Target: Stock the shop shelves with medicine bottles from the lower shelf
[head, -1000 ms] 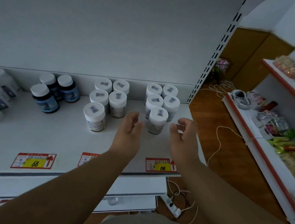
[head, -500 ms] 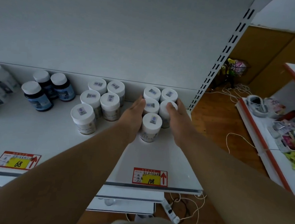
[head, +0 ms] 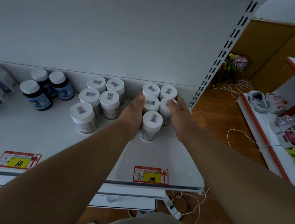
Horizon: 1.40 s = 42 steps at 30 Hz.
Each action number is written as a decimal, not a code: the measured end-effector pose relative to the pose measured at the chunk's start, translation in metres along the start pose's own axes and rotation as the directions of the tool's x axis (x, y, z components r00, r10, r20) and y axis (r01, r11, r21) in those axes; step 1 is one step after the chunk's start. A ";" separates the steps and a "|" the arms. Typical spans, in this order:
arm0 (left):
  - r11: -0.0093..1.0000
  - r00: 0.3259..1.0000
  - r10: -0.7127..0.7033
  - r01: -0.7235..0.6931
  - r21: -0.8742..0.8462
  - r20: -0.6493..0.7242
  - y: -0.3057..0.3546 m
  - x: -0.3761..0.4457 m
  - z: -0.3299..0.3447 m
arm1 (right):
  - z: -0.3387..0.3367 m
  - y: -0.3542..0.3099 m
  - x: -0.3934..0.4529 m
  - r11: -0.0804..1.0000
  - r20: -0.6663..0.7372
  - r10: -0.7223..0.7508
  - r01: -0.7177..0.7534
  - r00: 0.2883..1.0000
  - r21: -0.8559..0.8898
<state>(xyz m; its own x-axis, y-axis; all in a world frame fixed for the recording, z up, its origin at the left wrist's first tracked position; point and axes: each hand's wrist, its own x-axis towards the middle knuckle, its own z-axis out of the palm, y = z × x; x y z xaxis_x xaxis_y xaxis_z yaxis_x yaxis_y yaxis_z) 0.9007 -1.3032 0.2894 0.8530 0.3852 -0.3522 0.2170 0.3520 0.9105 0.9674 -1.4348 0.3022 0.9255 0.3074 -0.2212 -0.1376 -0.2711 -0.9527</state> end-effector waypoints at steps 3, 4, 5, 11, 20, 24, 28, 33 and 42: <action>0.998 1.000 -0.003 0.004 0.058 -0.010 0.001 -0.002 -0.002 | -0.001 -0.001 -0.002 1.000 0.009 0.016 -0.016 1.000 -0.010; 0.996 1.000 -0.004 0.006 0.087 -0.020 0.001 -0.002 -0.004 | -0.002 -0.002 -0.003 1.000 0.010 0.025 -0.024 1.000 -0.010; 0.993 1.000 0.002 0.002 0.122 -0.027 0.002 -0.005 -0.005 | -0.004 -0.002 -0.004 0.999 0.008 0.032 -0.032 0.999 -0.009; 0.938 0.968 0.209 -0.157 0.310 -0.142 -0.005 -0.046 -0.018 | -0.008 0.012 -0.054 0.998 -0.260 -0.012 -0.007 0.965 -0.070; 0.700 0.962 0.274 -0.197 0.687 -0.003 -0.020 -0.076 -0.032 | 0.015 0.034 -0.096 0.903 -0.024 -0.174 0.150 0.984 -0.402; 0.694 0.954 0.299 -0.229 0.683 0.015 -0.019 -0.075 -0.033 | 0.020 0.030 -0.093 0.907 -0.033 -0.184 0.157 0.982 -0.390; 0.707 0.954 0.301 -0.222 0.672 -0.002 -0.022 -0.073 -0.035 | 0.021 0.028 -0.092 0.913 -0.025 -0.195 0.172 0.981 -0.370; 0.687 0.946 0.323 -0.238 0.687 0.005 -0.024 -0.070 -0.035 | 0.021 0.031 -0.091 0.915 -0.030 -0.202 0.178 0.979 -0.362; 0.696 0.946 0.324 -0.246 0.674 0.011 -0.025 -0.070 -0.038 | 0.025 0.034 -0.091 0.916 -0.028 -0.216 0.192 0.976 -0.351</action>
<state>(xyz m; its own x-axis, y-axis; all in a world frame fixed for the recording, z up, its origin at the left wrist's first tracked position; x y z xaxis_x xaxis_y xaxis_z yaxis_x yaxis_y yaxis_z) 0.8177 -1.3067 0.2831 0.8824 0.4691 -0.0358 0.2612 -0.4252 0.8666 0.8694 -1.4495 0.2846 0.9431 0.3325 -0.0045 0.1757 -0.5096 -0.8422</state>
